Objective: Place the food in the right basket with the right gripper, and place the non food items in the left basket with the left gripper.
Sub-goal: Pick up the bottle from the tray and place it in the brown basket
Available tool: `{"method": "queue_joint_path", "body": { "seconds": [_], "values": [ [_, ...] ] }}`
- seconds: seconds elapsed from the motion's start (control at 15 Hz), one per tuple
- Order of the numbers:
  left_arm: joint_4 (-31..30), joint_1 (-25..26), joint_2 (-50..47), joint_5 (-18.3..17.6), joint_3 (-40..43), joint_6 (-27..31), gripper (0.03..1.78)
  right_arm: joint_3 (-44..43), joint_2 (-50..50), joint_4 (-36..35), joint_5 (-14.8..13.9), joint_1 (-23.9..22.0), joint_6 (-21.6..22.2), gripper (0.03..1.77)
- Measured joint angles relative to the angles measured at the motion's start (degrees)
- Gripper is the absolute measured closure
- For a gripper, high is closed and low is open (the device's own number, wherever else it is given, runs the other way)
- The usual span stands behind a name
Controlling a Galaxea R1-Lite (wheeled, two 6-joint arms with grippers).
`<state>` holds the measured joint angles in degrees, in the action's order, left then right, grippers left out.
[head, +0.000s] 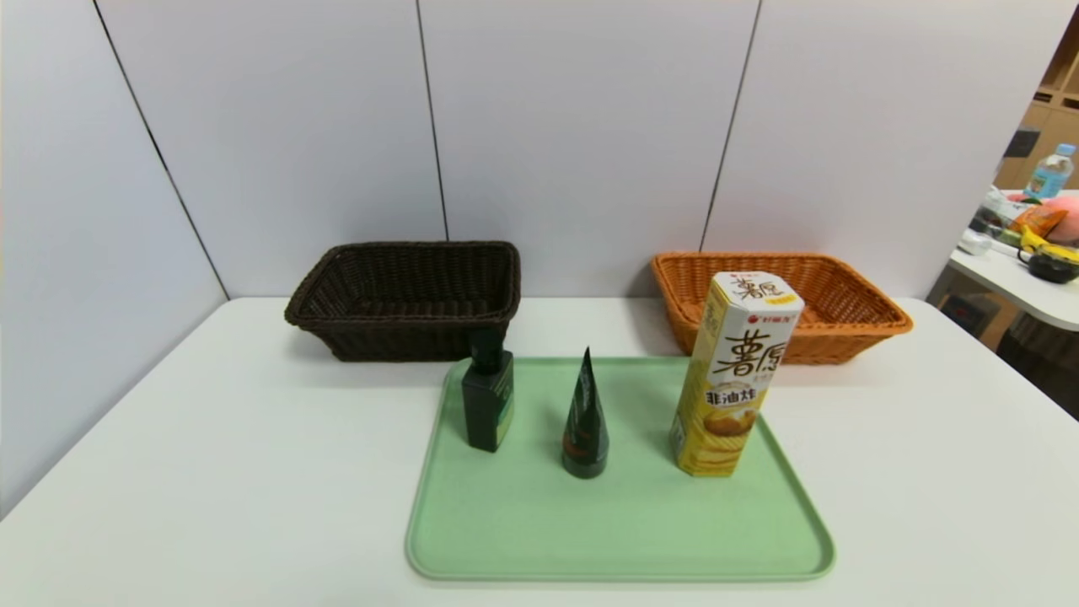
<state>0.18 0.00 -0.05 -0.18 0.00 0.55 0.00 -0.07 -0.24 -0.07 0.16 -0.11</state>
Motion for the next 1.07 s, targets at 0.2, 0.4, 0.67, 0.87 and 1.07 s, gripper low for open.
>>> {"method": "queue_joint_path", "body": {
  "seconds": [0.2,0.4,0.67,0.87,1.07],
  "values": [
    [0.00,0.00,0.00,0.00,0.00,0.00,0.12,0.00,0.00,0.02,-0.02,0.00,0.00,0.11],
    [0.00,0.00,0.00,-0.02,0.00,0.02,0.12,0.00,0.00,0.02,-0.02,0.00,-0.05,0.10],
    [0.06,0.00,0.00,-0.09,0.00,0.44,0.12,0.00,0.00,0.00,-0.02,0.00,-0.02,0.11],
    [0.06,0.00,0.00,-0.06,0.00,0.41,0.12,0.00,0.00,0.02,-0.02,0.00,0.01,0.10],
    [-0.11,0.00,0.00,-0.02,0.00,0.63,0.12,0.00,0.00,-0.02,0.05,0.00,-0.93,0.10]
  ]
}}
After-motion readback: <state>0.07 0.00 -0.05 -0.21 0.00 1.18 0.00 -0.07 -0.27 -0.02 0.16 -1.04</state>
